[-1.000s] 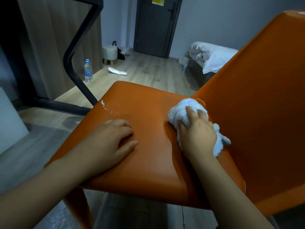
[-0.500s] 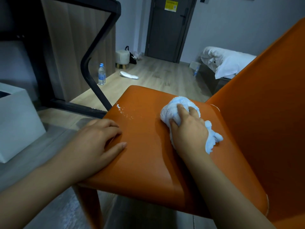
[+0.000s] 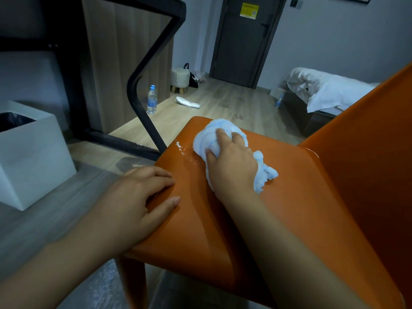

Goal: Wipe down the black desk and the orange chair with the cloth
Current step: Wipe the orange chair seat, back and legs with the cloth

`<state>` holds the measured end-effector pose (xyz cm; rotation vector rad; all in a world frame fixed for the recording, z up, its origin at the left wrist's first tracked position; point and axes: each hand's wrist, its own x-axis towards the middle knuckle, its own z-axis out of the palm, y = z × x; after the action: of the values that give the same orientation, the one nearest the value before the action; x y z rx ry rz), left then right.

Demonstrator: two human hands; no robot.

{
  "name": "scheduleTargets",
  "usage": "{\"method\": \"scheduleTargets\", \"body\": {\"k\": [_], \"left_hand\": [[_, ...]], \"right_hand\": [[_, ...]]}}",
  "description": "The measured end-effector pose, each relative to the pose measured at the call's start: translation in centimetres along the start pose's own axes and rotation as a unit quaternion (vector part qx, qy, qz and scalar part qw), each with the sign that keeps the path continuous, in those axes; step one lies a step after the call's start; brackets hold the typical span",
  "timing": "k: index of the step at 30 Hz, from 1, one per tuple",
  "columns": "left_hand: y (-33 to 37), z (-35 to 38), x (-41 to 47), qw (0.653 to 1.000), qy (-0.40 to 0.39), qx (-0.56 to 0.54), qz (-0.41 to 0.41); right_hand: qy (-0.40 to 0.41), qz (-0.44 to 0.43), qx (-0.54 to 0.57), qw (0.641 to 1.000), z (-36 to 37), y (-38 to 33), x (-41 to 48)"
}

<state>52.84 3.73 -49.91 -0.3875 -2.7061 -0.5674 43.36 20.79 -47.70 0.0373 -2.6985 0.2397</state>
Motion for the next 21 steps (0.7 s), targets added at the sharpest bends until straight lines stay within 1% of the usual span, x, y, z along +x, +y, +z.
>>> {"method": "scheduleTargets", "body": {"k": [4, 10, 13, 15, 17, 19, 21], "left_hand": [[0.0, -0.1, -0.1, 1.0, 0.003, -0.016, 0.005], [0.2, -0.2, -0.2, 0.999, 0.012, -0.035, 0.013], [0.2, -0.3, -0.2, 0.999, 0.012, -0.033, 0.011], [0.3, -0.3, -0.3, 0.999, 0.01, -0.03, 0.014], [0.3, -0.2, -0.3, 0.999, 0.007, -0.028, 0.017], [0.3, -0.2, -0.3, 1.0, 0.009, -0.026, 0.014], [0.3, -0.2, -0.3, 1.0, 0.011, -0.026, 0.012]], "right_hand": [[-0.011, -0.026, 0.05, 0.998, 1.2, -2.1, 1.3], [-0.03, -0.058, 0.092, 0.994, 1.3, -3.8, 2.8], [-0.054, -0.093, 0.191, 0.976, 0.6, -3.1, 3.1], [-0.099, -0.11, 0.229, 0.962, -0.3, -2.1, 3.2], [-0.135, -0.127, 0.193, 0.963, -1.1, -0.8, 3.2], [-0.146, -0.154, 0.145, 0.966, -1.6, 0.5, 3.0], [-0.15, -0.17, 0.132, 0.965, -1.8, 1.3, 2.7]]}}
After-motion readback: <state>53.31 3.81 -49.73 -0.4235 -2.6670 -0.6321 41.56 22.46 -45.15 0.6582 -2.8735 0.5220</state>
